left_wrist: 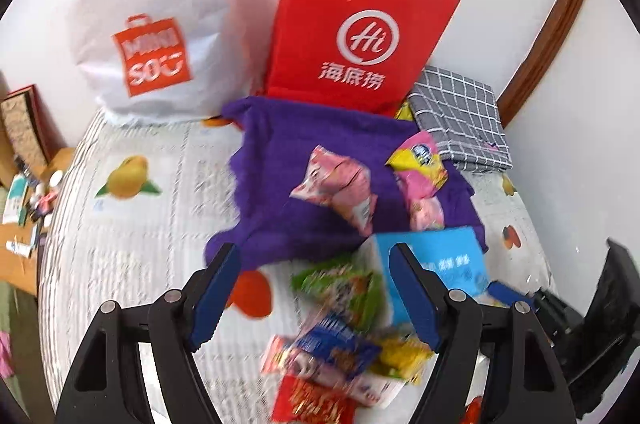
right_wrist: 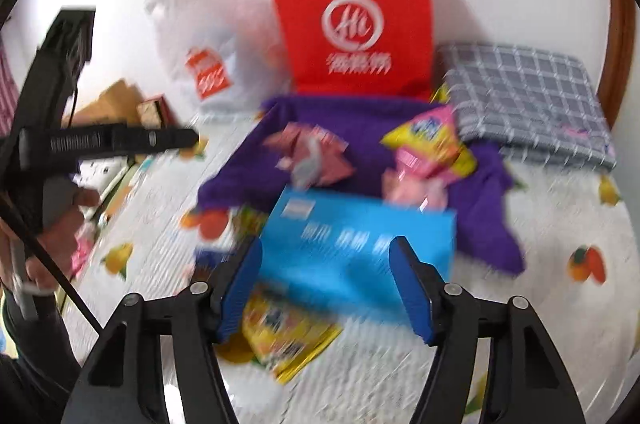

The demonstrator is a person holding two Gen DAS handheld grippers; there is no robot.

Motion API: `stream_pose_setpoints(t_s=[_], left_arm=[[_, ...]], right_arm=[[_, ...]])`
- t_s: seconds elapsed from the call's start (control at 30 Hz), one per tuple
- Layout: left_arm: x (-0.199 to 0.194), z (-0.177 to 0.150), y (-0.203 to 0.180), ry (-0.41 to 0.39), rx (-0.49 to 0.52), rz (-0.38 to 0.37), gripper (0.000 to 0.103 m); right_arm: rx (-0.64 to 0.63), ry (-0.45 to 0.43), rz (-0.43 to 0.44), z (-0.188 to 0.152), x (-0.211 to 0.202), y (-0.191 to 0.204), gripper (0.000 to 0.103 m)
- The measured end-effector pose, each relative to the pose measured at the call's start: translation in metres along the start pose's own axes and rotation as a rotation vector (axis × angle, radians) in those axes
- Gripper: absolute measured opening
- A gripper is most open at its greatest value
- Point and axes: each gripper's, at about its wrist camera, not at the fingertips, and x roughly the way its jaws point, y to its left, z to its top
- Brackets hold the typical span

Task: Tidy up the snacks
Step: 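Move both tools back over the snack pile beside the blue tissue pack, then grasp the yellow cracker bag with the right tool while the left tool grasps the red packet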

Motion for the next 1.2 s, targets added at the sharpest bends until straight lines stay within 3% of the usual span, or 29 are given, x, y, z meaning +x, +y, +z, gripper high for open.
stream_pose_setpoints(t_s=[0.23, 0.47, 0.57, 0.67, 0.7, 0.8, 1.03, 1.2], left_arm=[[-0.02, -0.029, 0.023, -0.008, -0.022, 0.021, 0.074], [-0.029, -0.047, 0.036, 0.01, -0.04, 0.02, 0.074], [-0.031, -0.052, 0.035, 0.015, -0.034, 0.022, 0.074], [-0.031, -0.06, 0.032, 0.024, -0.026, 0.03, 0.074], [-0.03, -0.064, 0.031, 0.03, -0.017, 0.031, 0.074], [-0.022, -0.075, 0.026, 0.049, 0.005, 0.04, 0.075], [0.016, -0.103, 0.014, 0.129, 0.036, 0.026, 0.075], [0.036, -0.115, 0.011, 0.175, 0.034, -0.023, 0.075]], right_arm=[[-0.093, 0.065, -0.008, -0.041, 0.016, 0.03, 0.066], [-0.093, 0.113, -0.007, -0.051, 0.042, 0.037, 0.066], [-0.103, 0.132, -0.051, -0.056, 0.06, 0.039, 0.066], [-0.117, 0.1, -0.083, -0.061, 0.065, 0.037, 0.057], [-0.113, 0.082, -0.078, -0.063, 0.061, 0.035, 0.05], [-0.088, 0.055, -0.058, -0.067, 0.047, 0.023, 0.05], [-0.011, 0.034, -0.174, -0.081, 0.02, -0.031, 0.05], [0.069, 0.014, -0.197, -0.096, 0.012, -0.063, 0.05]])
